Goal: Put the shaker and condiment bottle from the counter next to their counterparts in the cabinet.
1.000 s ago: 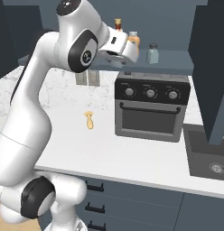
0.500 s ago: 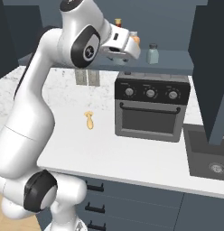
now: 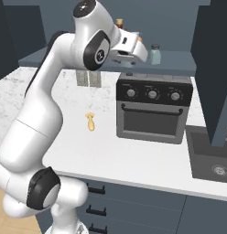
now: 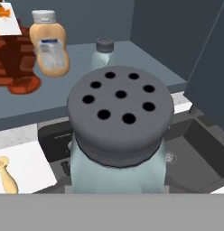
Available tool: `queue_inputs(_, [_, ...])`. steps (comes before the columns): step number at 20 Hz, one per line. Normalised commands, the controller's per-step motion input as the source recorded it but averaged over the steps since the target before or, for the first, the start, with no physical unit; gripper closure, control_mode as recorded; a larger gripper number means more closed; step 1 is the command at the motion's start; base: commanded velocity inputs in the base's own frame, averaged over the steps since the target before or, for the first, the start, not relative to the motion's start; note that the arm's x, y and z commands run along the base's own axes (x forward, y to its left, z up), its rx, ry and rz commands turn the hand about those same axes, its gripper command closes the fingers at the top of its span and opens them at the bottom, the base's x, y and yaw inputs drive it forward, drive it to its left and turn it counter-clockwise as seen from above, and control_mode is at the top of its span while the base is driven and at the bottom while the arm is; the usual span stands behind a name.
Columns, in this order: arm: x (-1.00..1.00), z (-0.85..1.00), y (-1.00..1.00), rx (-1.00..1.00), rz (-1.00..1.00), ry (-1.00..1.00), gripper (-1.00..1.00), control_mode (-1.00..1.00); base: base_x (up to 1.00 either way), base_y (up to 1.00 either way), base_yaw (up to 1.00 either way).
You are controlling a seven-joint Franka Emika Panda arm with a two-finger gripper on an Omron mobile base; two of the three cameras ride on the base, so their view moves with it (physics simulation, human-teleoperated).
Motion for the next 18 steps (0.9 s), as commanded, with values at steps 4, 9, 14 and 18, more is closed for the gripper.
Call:
queue_inputs(4, [0.07, -0.08, -0.17, 0.0, 0.0, 0.0, 1.0, -1.0, 0.0, 0.0, 0.0])
queue_inputs(9, [0.18, -0.08, -0.22, 0.0, 0.0, 0.0, 1.0, -1.0, 0.0, 0.0, 0.0])
queue_inputs(14, [0.3, 0.0, -0.21, 0.0, 0.0, 0.0, 1.0, -1.0, 0.0, 0.0, 0.0])
queue_inputs(18, [0.29, 0.0, -0.19, 0.0, 0.0, 0.0, 1.0, -1.0, 0.0, 0.0, 0.0])
